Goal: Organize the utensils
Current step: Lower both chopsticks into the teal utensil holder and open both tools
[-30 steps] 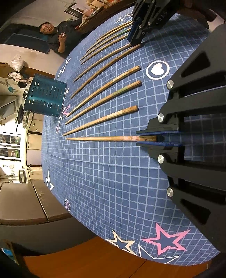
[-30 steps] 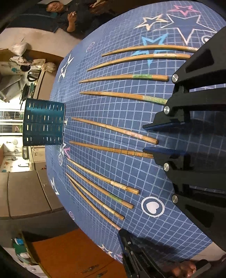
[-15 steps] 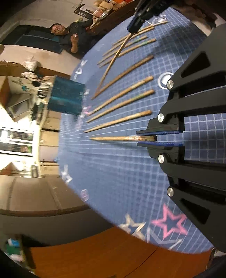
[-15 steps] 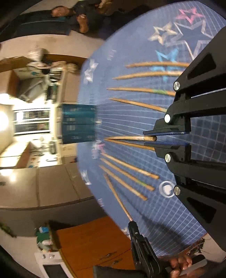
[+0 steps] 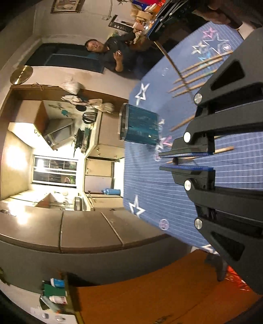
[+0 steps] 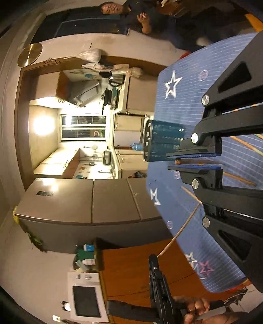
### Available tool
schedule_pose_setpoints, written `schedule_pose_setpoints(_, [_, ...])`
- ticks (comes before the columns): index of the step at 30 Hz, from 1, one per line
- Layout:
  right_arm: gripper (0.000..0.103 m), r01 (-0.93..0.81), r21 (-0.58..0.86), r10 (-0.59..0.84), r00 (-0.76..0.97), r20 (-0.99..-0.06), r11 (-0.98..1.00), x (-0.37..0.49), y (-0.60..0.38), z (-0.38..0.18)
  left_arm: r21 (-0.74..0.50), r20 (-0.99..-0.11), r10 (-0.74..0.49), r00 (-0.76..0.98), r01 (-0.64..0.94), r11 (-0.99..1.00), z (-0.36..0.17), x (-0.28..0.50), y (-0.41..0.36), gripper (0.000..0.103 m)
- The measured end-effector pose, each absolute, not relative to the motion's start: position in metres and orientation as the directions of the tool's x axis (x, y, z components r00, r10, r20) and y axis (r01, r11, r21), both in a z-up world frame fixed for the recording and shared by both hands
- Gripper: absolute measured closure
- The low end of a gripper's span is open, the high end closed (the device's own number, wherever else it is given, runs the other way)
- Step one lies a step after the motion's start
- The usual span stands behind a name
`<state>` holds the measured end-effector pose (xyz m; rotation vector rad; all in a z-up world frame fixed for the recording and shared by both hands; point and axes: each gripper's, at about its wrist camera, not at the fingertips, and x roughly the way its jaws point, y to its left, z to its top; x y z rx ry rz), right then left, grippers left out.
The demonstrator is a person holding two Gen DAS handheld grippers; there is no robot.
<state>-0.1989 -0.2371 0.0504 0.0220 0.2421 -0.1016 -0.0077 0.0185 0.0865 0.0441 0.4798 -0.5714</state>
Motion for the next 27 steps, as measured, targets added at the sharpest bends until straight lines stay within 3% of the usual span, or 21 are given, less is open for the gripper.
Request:
schedule_pose_setpoints(15, [0.096, 0.074, 0.056, -0.057, 0.965, -0.257, 0.996, -0.128, -0.297, 0.120, -0.105, -0.419, -0.589, 0.691, 0.608, 0.787, 0.154, 0.047, -0.045, 0.098])
schedule_pose_setpoints(23, [0.096, 0.116, 0.072, -0.104, 0.983, -0.154, 0.991, -0.071, -0.335, 0.208, -0.086, -0.306, -0.632, 0.712, 0.640, 0.763, 0.228, 0.089, -0.106, 0.098])
schedule_pose_setpoints(27, [0.096, 0.157, 0.057, -0.150, 0.983, -0.108, 0.986, -0.035, -0.347, 0.234, -0.056, -0.275, -0.629, 0.727, 0.642, 0.765, 0.239, 0.113, -0.142, 0.098])
